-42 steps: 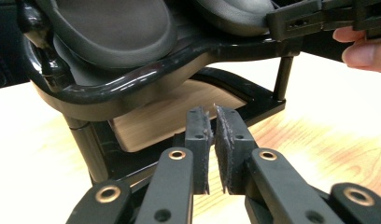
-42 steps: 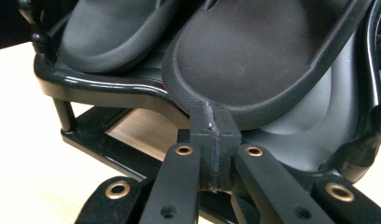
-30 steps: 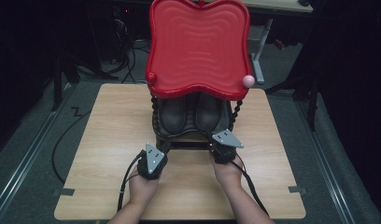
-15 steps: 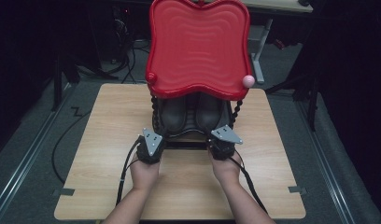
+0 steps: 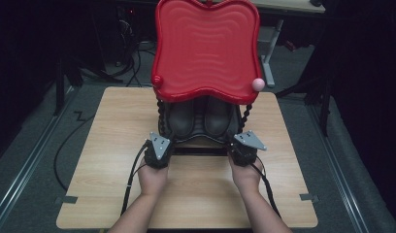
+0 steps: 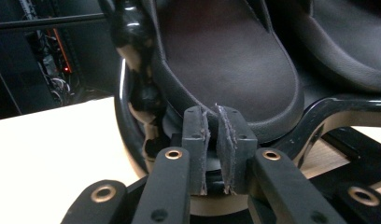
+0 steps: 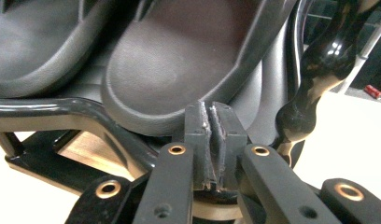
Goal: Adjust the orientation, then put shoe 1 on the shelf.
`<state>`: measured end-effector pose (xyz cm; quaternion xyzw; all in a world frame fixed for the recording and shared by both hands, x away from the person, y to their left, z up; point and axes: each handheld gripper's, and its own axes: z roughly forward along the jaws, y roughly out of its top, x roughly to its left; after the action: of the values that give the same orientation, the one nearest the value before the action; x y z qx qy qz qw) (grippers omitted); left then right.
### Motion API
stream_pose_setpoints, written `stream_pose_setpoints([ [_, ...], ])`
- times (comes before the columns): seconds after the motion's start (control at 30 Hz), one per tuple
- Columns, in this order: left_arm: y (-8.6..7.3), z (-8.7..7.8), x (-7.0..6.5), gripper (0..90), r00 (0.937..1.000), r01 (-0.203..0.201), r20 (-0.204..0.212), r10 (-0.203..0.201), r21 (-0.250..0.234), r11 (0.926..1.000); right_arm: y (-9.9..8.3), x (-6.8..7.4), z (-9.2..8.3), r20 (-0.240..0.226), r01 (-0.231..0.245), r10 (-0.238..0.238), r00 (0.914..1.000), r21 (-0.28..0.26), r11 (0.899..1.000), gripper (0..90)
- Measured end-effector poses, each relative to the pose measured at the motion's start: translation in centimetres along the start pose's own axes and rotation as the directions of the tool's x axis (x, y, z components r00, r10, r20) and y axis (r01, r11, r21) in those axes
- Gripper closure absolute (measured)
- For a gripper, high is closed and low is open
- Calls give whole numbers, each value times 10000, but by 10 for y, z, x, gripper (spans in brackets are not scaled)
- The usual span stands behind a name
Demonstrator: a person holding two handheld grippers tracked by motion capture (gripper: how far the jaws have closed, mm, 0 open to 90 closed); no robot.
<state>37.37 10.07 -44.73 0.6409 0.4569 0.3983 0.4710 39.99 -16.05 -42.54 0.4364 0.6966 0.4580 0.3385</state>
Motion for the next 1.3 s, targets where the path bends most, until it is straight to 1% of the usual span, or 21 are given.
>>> stream_pose_setpoints([
  [0.03, 1, 1, -1, 817, 10000, 7, 44, -8, 13, 10000, 0, 0, 3, 25, -15, 14, 10000, 72, 10000, 896],
  [0.07, 1, 1, -2, 817, 10000, -2, 79, 2, 9, 10000, 0, 0, 4, 36, -16, 16, 10000, 88, 10000, 900],
  [0.1, 3, 4, -5, 816, 9998, -58, 186, 57, 41, 10000, -1, 0, 6, 27, -39, 39, 10000, 121, 9999, 900],
  [0.27, 5, 7, -10, 821, 9995, -96, 288, 94, 66, 9999, -2, 0, 10, 48, -98, 97, 9999, 232, 9997, 900],
  [0.37, 5, 7, -11, 823, 9995, -57, 322, 54, 70, 10000, -2, 2, 12, 12, -77, 77, 10000, 229, 9997, 900],
  [0.5, 6, 8, -13, 831, 9994, -126, 330, 123, 91, 9999, -1, 5, 13, 22, 47, -47, 10000, 219, 9997, 900],
  [0.67, 7, 10, -15, 836, 9992, -130, 382, 126, 109, 9999, 1, 8, 15, -21, 95, -94, 10000, 280, 9996, 900],
  [0.73, 7, 9, -15, 831, 9991, -192, 387, 187, 130, 9997, 1, 9, 15, -8, 183, -183, 9998, 278, 9994, 900],
  [0.8, 6, 9, -13, 820, 9992, -181, 368, 173, 219, 9996, 1, 9, 15, -20, 155, -155, 9999, 283, 9995, 899],
  [1.0, 5, 3, -9, 810, 9997, -79, 246, 76, 118, 9999, 3, 7, 12, -35, 149, -149, 9999, 156, 9998, 899],
  [1.13, 6, 0, -9, 795, 9995, -110, 305, 107, 80, 9999, 3, 7, 11, -54, 131, -130, 9999, 136, 9998, 893],
  [1.17, 6, -1, -9, 795, 9994, -142, 326, 141, 47, 9999, 3, 8, 10, -94, 124, -123, 9999, 107, 9999, 887],
  [1.3, 6, -8, -8, 742, 9988, -188, 454, 191, -69, 9998, 3, 8, 5, -268, 99, -101, 9996, -58, 9999, 828],
])
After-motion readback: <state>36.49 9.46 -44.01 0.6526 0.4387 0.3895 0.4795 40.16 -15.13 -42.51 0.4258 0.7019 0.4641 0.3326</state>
